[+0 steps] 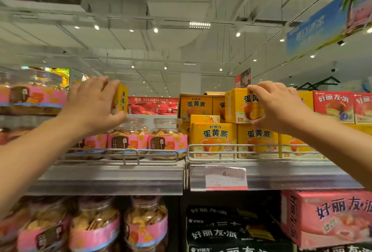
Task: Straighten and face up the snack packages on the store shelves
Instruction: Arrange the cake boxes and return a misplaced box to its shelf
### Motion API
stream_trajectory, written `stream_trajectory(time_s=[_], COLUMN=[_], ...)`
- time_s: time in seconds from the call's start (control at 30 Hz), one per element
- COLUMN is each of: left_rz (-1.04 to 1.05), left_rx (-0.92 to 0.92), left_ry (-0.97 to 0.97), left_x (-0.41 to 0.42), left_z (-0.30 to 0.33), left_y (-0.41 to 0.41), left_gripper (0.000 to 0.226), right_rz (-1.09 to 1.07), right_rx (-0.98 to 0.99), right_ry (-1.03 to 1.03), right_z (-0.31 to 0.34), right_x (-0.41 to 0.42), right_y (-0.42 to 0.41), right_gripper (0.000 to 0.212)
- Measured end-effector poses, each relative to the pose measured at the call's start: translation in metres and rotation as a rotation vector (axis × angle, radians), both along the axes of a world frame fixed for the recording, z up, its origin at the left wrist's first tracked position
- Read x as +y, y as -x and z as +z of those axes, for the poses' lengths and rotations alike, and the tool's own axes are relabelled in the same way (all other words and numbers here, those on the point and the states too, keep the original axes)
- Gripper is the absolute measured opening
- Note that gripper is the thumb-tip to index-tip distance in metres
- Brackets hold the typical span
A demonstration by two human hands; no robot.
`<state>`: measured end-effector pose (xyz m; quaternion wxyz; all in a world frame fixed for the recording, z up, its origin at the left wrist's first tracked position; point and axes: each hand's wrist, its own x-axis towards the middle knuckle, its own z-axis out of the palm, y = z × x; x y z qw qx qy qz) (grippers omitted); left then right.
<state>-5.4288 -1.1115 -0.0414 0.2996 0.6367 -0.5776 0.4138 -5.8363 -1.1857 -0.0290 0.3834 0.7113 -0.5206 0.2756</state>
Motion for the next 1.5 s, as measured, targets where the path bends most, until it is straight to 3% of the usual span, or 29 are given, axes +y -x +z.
stream_trajectory(time_s=[0.2, 0.33, 0.43, 0.6, 0.77, 0.93, 1.23, 1.5], left_rz=[0.012, 0.079, 0.124, 0.136, 0.006, -0.163, -0.309, -0.353], left_rx=[-0.059, -0.029, -0.059, -0.104, -0.075, -0.083, -0.135, -0.125], left_ry=[-0.007, -0.122, -0.173, -0.122, 0.027, 0.106, -0.166, -0.256], left_x=[-0.011, -0.015, -0.014, -0.011, 0.005, 0.009, -0.040, -0.057], left_z=[-0.005, 0.005, 0.007, 0.007, 0.020, 0.036, 0.030, 0.017], left_y=[-0.015, -0.026, -0.029, -0.025, -0.018, 0.033, 0.157, 0.188], left_gripper=[0.095, 0.109, 0.111, 0.108, 0.104, 0.105, 0.114, 0.116], right_rz=[-0.029, -0.058, -0.065, -0.094, -0.100, -0.084, -0.045, 0.000], right_rx=[-0.024, 0.026, 0.017, 0.045, 0.044, 0.047, 0.071, 0.076], right_ry=[-0.008, -0.036, -0.043, -0.005, 0.002, 0.007, 0.007, 0.022], right_z=[-0.005, -0.005, -0.003, -0.003, -0.003, -0.005, -0.004, -0.005], right_x=[-0.001, 0.002, 0.004, 0.009, 0.011, 0.010, 0.008, 0.000], right_y=[-0.008, -0.010, -0.013, -0.015, -0.017, -0.015, -0.014, -0.005], right_gripper=[0.112, 0.124, 0.121, 0.114, 0.114, 0.114, 0.110, 0.110])
